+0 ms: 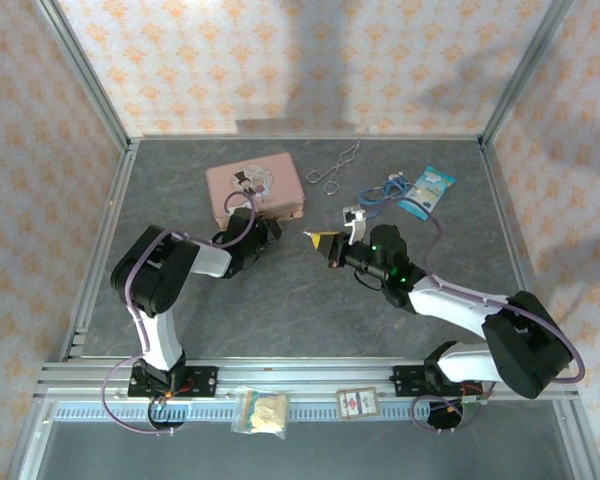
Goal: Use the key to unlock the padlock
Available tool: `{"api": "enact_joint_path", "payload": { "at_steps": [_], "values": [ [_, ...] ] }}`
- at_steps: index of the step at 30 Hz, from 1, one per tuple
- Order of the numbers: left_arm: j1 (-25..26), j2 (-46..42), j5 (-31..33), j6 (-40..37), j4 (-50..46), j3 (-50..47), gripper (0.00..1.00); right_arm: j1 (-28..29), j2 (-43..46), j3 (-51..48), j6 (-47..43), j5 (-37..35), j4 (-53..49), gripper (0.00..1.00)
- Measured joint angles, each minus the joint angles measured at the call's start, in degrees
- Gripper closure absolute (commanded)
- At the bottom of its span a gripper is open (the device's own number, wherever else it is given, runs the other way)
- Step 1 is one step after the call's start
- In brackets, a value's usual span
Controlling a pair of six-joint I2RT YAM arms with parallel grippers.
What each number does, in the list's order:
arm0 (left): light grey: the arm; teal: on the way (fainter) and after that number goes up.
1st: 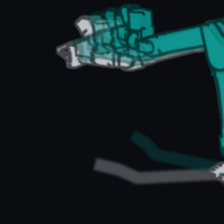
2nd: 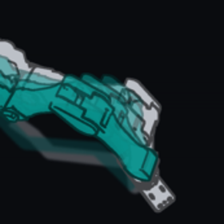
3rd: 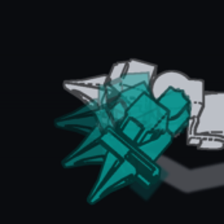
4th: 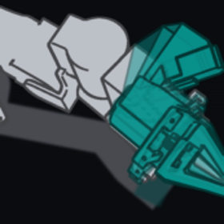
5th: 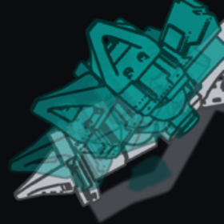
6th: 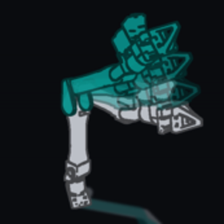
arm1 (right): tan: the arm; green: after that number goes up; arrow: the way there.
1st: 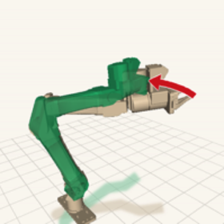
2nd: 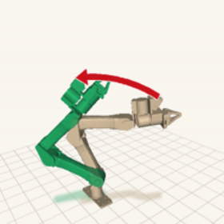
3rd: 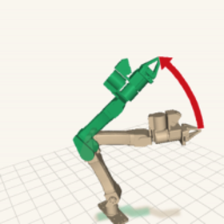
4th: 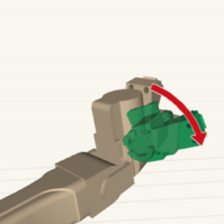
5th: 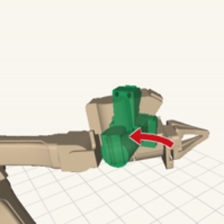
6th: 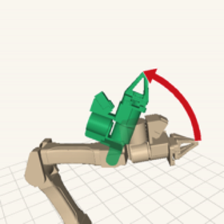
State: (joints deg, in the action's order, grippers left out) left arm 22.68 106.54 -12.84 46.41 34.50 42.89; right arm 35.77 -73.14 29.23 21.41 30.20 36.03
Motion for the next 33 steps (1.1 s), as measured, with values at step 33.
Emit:
{"api": "enact_joint_path", "payload": {
  "at_steps": [33],
  "values": [
    [2.9,-8.1,1.0,-7.0,-16.3,-1.0,0.73,-2.2,-11.5,-6.2,16.9,1.1,12.5,1.0]
  ]
}}
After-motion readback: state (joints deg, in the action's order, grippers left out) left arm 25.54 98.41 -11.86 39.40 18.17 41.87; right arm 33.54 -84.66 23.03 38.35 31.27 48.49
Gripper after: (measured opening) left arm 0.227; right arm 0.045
